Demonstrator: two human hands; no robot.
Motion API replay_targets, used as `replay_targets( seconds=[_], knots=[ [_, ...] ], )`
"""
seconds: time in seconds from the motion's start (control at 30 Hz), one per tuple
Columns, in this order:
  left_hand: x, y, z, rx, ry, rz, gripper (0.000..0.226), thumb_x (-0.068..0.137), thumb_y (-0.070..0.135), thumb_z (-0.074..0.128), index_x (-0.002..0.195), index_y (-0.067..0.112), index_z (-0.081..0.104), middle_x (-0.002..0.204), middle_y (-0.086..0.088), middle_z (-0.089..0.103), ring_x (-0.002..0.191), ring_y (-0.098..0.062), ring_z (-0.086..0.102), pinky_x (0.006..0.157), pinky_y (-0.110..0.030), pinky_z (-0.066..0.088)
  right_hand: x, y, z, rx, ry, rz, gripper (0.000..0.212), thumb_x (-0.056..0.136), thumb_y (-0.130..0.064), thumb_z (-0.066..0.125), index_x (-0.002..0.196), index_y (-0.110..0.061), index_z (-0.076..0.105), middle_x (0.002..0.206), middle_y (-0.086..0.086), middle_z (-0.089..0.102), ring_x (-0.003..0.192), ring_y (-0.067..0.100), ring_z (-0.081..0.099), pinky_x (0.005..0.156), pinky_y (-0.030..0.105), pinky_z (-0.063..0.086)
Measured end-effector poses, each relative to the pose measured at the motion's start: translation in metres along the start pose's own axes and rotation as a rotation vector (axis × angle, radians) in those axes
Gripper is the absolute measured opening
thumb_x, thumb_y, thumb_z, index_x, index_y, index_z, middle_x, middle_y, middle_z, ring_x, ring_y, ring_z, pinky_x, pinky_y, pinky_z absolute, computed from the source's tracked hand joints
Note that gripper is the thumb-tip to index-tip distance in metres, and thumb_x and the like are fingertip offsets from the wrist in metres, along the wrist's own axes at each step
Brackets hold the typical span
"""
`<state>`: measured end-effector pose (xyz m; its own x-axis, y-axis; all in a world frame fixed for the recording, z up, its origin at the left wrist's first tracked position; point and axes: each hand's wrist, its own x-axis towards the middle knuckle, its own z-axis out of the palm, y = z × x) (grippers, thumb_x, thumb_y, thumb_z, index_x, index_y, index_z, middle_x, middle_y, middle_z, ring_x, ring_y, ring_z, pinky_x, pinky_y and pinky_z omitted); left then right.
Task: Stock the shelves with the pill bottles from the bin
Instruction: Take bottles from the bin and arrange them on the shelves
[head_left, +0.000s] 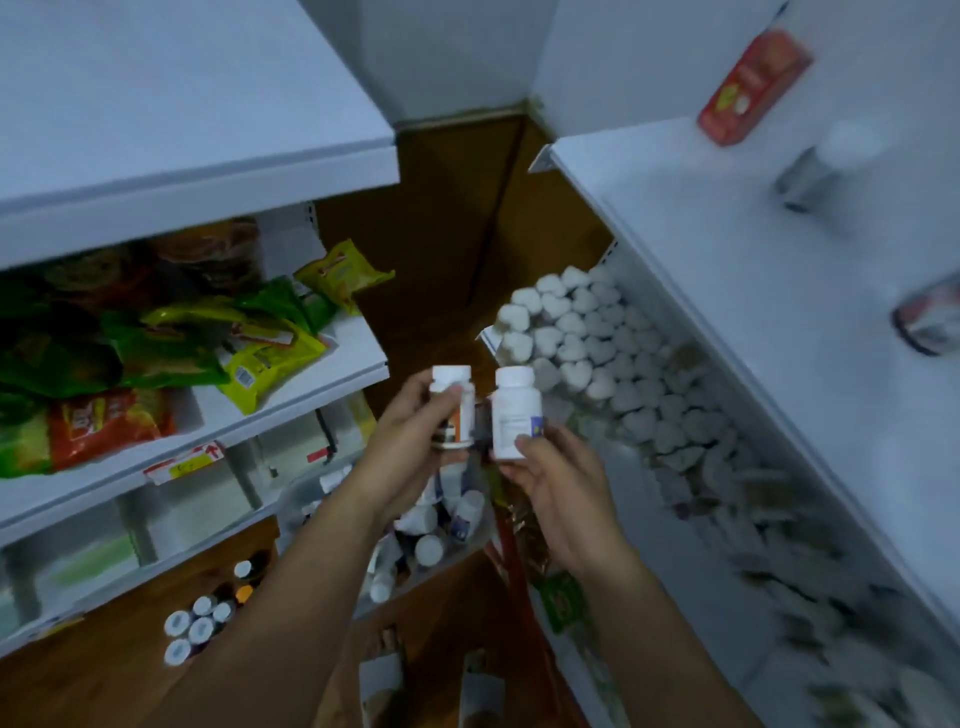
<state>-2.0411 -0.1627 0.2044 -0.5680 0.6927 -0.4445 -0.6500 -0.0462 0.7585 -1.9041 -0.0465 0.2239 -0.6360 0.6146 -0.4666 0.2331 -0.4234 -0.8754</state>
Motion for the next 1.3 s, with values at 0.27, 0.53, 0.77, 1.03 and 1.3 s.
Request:
replay_targets(
  seconds=[0.27, 0.53, 0.77, 1.03, 1.3],
  knots=[
    [-0.065, 0.059, 0.132, -0.154, -0.507, 0.025, 0.044, 0.11, 0.008, 0.034, 0.151, 0.007, 0.049, 0.144, -0.026, 0.06, 0.125, -0.041, 0.063, 0.093, -0.048, 0.061, -0.102, -0.093, -0.064, 0.117, 0.176, -0.313, 0.05, 0.083, -0.014, 0.067, 0.132, -0.007, 0.064, 0.12, 0.014, 0.075, 0.11, 0.029, 0.073, 0.089, 0.038, 0.06],
    [-0.138, 0.028, 0.24, 0.053, -0.619, 0.024, 0.051, 0.098, 0.009, 0.057, 0.149, 0.013, 0.054, 0.135, -0.026, 0.066, 0.125, -0.046, 0.064, 0.097, -0.058, 0.058, -0.223, -0.107, -0.164, 0.166, 0.369, -0.476, 0.054, 0.081, -0.014, 0.065, 0.135, -0.007, 0.061, 0.12, 0.015, 0.075, 0.112, 0.038, 0.071, 0.094, 0.046, 0.06],
    [-0.228, -0.05, 0.347, 0.262, -0.775, 0.013, 0.043, 0.104, 0.006, 0.052, 0.143, 0.021, 0.061, 0.128, -0.021, 0.072, 0.12, -0.04, 0.069, 0.098, -0.053, 0.059, -0.352, -0.077, -0.262, 0.21, 0.566, -0.557, 0.054, 0.082, -0.009, 0.062, 0.136, -0.01, 0.06, 0.118, 0.017, 0.075, 0.111, 0.04, 0.072, 0.093, 0.048, 0.059],
    [-0.352, -0.186, 0.445, 0.314, -1.02, -0.14, 0.048, 0.096, 0.007, 0.056, 0.143, 0.015, 0.06, 0.129, -0.025, 0.069, 0.119, -0.041, 0.069, 0.103, -0.057, 0.056, -0.521, -0.006, -0.375, 0.226, 0.87, -0.587, 0.058, 0.079, -0.014, 0.064, 0.137, -0.02, 0.061, 0.114, 0.009, 0.077, 0.104, 0.032, 0.075, 0.088, 0.048, 0.061],
    [-0.451, -0.287, 0.523, 0.518, -1.188, -0.121, 0.04, 0.101, 0.006, 0.056, 0.136, 0.023, 0.065, 0.121, -0.015, 0.075, 0.11, -0.038, 0.072, 0.09, -0.049, 0.06, -0.632, 0.051, -0.435, 0.317, 1.088, -0.575, 0.045, 0.097, -0.001, 0.061, 0.134, -0.027, 0.061, 0.114, 0.004, 0.077, 0.105, 0.025, 0.074, 0.089, 0.042, 0.063]
  ],
)
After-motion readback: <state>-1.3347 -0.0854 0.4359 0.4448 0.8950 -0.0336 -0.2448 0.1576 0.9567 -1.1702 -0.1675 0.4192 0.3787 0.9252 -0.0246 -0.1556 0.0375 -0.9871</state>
